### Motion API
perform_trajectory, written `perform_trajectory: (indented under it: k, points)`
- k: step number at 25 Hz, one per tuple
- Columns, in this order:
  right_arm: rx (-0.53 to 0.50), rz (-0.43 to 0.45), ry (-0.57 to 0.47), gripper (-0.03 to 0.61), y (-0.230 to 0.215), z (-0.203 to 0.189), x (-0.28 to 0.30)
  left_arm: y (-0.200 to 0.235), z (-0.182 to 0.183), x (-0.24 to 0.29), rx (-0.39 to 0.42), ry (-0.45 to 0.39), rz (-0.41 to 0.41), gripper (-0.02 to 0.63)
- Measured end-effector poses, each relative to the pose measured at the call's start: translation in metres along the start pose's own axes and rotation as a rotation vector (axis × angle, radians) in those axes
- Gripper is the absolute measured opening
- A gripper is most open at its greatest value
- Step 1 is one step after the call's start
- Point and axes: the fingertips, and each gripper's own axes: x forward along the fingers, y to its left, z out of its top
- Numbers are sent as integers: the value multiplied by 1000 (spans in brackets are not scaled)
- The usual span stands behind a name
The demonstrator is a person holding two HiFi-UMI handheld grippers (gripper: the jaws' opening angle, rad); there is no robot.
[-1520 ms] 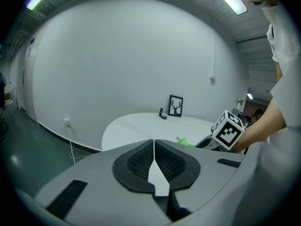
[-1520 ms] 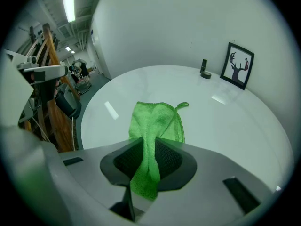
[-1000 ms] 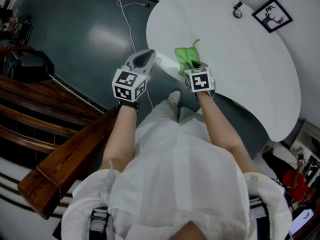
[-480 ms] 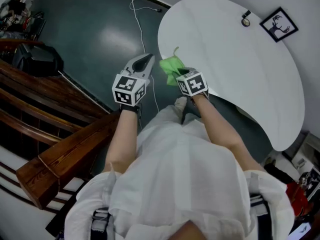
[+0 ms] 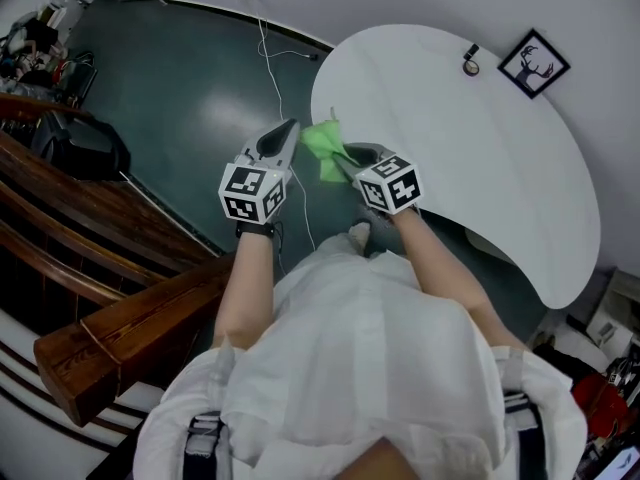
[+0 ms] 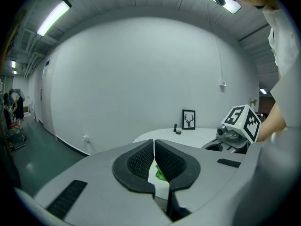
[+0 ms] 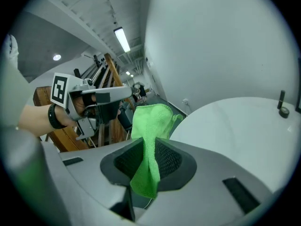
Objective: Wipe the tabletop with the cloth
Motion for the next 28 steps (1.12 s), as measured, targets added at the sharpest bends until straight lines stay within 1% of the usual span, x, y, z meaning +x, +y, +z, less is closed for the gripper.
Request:
perform_trajectory:
  k: [2,6,10,14,18,22,25,28]
  points:
    - [-4,-42,-44,71,-12,11,-21,-2,11,1,10,-22,-7,20]
    - [7,-160,-118,71,-42,20,-71,-4,26,2,19,-60,-19,20]
    - [40,-325,-204,71,-71,20,-136,-12,32,10,21,-78,-63,20]
    - [84,-494,-294,72,-92,10,-210,-28,38,21,30,-89,-120,21]
    - [120,-676,-387,72,-114,-7,-291,-50,57,46,64,-114,-187,21]
    - [132,-848,-460,71,-115,-26,-367,-71,81,56,98,-150,-240,20]
    - [135,-947,-488,72,-114,-38,-409,-83,92,64,117,-164,-265,20]
    - [133,-1013,-503,71,-115,-44,-434,-90,100,74,132,-175,-284,20]
